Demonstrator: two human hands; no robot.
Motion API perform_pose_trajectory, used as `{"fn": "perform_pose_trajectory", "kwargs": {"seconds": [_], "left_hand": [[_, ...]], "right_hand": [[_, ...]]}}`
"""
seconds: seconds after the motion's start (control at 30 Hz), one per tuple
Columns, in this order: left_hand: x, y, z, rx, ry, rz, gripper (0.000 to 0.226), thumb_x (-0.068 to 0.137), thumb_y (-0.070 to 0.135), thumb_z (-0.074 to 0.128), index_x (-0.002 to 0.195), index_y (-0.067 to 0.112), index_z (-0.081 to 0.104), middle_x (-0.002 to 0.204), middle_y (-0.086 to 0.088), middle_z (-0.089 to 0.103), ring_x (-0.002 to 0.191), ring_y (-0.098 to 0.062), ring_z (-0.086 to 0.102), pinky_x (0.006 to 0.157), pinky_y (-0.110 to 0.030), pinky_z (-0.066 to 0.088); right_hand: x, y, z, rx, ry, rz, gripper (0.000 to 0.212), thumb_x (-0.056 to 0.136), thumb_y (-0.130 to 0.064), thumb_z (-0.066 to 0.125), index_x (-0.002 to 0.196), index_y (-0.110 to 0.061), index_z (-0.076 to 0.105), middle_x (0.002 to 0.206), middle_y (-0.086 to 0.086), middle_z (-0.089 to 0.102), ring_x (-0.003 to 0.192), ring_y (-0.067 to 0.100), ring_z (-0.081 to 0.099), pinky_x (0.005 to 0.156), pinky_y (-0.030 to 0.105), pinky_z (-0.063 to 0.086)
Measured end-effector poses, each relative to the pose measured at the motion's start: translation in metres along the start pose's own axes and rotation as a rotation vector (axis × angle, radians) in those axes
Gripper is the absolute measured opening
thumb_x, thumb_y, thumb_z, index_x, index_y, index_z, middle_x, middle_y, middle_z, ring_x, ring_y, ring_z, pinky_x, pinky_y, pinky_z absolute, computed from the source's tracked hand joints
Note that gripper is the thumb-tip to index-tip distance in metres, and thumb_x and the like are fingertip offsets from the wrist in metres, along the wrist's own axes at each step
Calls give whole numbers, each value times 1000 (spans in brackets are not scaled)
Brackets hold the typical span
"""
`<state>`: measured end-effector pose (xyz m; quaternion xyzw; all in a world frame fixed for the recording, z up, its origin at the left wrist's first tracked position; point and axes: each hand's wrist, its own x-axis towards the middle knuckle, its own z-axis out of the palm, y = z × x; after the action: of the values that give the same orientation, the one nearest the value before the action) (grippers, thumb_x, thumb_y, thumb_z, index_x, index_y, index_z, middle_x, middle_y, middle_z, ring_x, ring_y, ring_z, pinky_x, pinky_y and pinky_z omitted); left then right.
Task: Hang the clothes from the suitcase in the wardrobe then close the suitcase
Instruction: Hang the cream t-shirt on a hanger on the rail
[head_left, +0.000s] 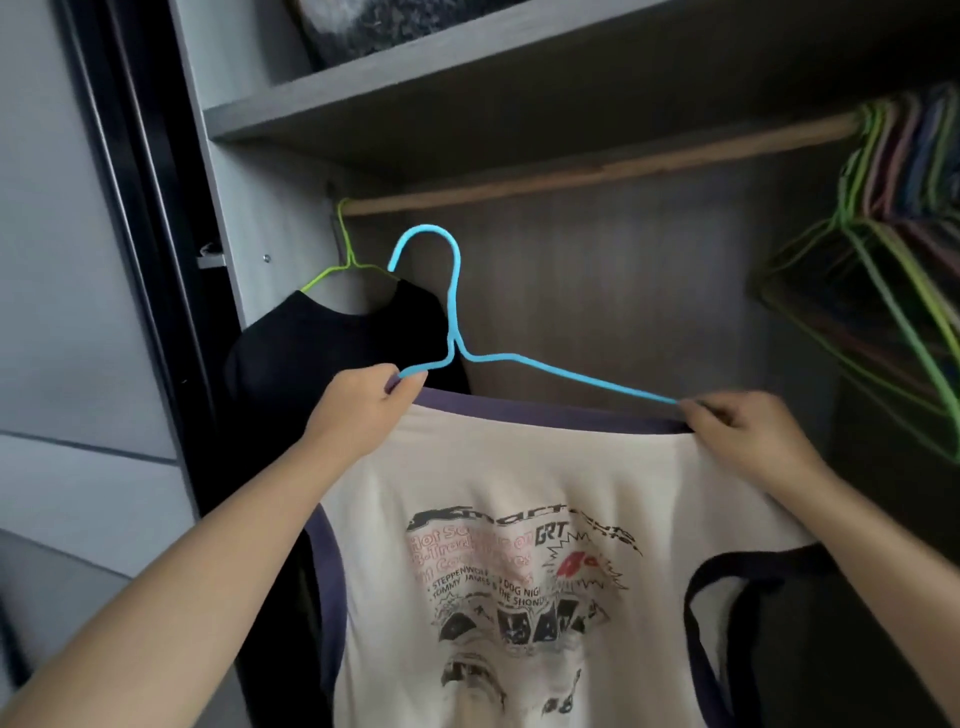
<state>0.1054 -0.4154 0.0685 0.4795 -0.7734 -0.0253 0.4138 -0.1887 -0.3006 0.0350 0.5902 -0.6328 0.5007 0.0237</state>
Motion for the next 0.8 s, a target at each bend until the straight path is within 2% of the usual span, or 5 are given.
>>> {"fn": "perform_pose_trajectory", "kwargs": {"seconds": [0.07,0.1,0.13,0.27,0.8], "left_hand": [[0,-3,0,33,-35,4,46,92,32,50,56,13,27,54,1,31,50,-15,28,50,-29,21],[0,-4,0,45,-55,13,47,91,32,51,56,14,26,54,0,31,50,-15,28,50,-29,20],[0,-3,-1,50,-72,24,47,91,31,52,55,14,26,53,0,31,49,-15,27,50,-29,20],[2,13,0,102,-151,127,46,90,31,53,56,14,28,54,1,31,49,-14,28,49,-28,21],[22,23,-11,-220,41,191,48,96,23,45,54,14,24,54,2,24,48,-10,25,48,-20,25]], "right_hand": [[-7,2,-4,20,-311,-110,66,44,-80,19,44,-21,50,39,-5,36,40,3,32,43,17,23],[-9,3,-5,60,-433,-195,43,64,10,48,38,-23,39,37,-7,29,37,1,26,41,16,19],[-12,3,-5,102,-514,-267,59,77,-62,54,38,-23,32,37,-10,25,36,0,23,41,15,17],[-8,-11,-3,99,-630,-506,56,74,-55,60,44,-22,26,40,-12,20,39,1,20,42,14,16],[27,-20,11,-493,265,-333,35,85,-37,56,87,-2,64,88,11,56,79,32,60,58,28,38]]}}
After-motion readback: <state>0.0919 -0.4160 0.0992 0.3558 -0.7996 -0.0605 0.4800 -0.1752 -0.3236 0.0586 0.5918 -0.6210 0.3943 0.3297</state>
